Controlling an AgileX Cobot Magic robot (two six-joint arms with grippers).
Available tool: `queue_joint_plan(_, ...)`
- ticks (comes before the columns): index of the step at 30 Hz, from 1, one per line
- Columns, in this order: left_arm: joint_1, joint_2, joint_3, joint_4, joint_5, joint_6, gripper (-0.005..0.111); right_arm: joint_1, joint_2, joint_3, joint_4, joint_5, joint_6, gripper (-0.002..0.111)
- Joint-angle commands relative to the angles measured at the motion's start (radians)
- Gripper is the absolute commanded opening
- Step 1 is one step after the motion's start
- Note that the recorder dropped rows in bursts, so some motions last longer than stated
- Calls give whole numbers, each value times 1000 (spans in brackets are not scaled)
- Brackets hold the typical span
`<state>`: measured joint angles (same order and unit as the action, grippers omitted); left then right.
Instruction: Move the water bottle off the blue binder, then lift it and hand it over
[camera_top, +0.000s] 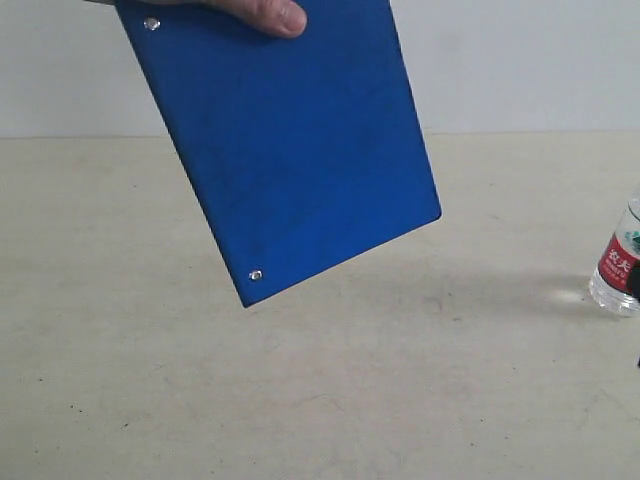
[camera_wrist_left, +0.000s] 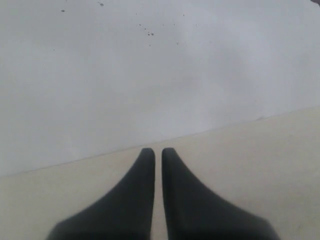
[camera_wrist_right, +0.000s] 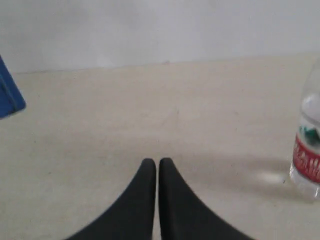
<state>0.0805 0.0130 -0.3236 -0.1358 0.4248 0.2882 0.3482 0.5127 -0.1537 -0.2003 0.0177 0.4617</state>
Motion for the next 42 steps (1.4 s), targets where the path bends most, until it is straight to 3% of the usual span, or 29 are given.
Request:
queue_joint_plan(1,1,5,4,-14,-24,-112,5,0,87,119,13,-257,60,0)
queue_joint_plan(3,1,5,4,-14,-24,-131,5,0,112,154,35,-332,50,0)
queue_joint_plan(7,1,5,4,-14,-21,-170,5,0,123,154,32,-187,6,0)
queue_joint_plan(13,1,5,79,32,-89,-190,5,0,123,154,32,-154,-27,0)
queue_joint_plan(17,1,5,115,44,-80,-223,5,0,123,154,34,-46,64,0)
queue_joint_plan(25,1,5,115,44,-85,-220,5,0,115,154,34,-31,64,0)
queue_joint_plan(30,1,5,115,44,-85,-220,5,-97,-204,154,32,24,51,0)
queue_joint_plan(35,1,5,115,44,-85,-220,5,-186,-503,154,20,40,-166,0)
queue_joint_plan(39,1,-4,115,44,-82,-220,5,-211,-512,154,20,33,-280,0)
queue_joint_plan(42,1,-7,115,44,-82,-220,5,-211,-485,154,20,204,-334,0)
